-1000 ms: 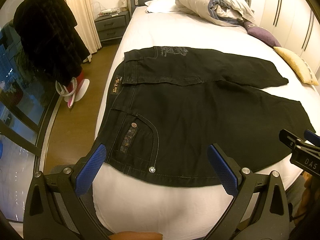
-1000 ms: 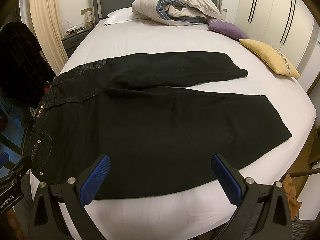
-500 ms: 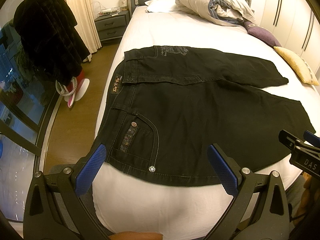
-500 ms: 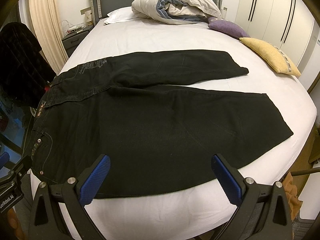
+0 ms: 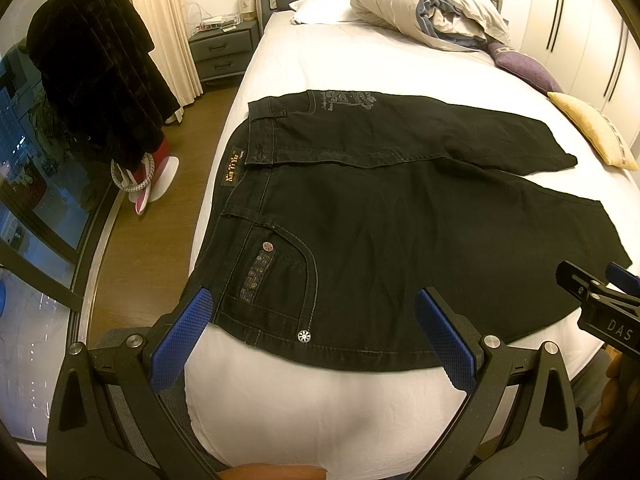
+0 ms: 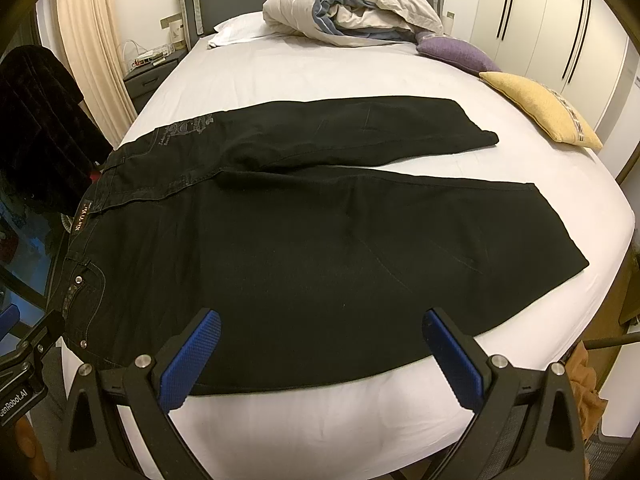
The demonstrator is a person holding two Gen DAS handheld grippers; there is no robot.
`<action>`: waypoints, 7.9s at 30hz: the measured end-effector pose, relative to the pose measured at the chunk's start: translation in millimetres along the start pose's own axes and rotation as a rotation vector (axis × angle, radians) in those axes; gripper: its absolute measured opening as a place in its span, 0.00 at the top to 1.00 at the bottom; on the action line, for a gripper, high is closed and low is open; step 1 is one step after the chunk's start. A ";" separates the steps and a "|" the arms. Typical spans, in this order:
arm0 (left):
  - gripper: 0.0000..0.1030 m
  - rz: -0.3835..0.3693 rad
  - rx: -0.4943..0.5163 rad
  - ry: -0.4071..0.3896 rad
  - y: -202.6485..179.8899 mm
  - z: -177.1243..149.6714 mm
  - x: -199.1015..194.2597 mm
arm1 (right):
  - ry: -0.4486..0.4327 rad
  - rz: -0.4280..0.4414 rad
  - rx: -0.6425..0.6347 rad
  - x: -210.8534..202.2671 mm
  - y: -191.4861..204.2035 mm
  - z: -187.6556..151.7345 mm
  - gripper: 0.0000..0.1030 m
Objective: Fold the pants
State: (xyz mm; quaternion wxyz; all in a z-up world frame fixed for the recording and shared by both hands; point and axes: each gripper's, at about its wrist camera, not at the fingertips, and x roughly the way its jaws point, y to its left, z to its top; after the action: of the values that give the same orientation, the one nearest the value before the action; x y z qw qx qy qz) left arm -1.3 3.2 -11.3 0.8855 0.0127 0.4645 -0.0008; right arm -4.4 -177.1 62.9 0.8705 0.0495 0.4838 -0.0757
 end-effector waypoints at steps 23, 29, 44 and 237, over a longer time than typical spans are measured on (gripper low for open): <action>0.00 -0.001 -0.003 0.008 0.0 -5.5 6.2 | 0.011 0.006 0.014 2.1 -2.1 -4.6 0.00; 0.00 -0.006 -0.003 0.015 -0.5 -3.9 5.6 | 0.016 0.010 0.013 3.8 -3.2 -4.8 0.00; 0.00 -0.088 0.021 0.028 7.8 10.4 18.5 | 0.009 0.089 0.028 8.2 -11.0 -0.5 0.00; 0.36 -0.490 0.410 0.182 -56.3 55.7 113.2 | 0.087 0.493 -0.074 48.2 -15.2 22.0 0.46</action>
State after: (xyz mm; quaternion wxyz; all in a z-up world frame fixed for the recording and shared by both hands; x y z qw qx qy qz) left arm 108.1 -53.3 -74.0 0.7927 0.0789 0.5212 -0.3060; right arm 36.3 -199.6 33.3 0.8423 0.1373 0.4965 0.1586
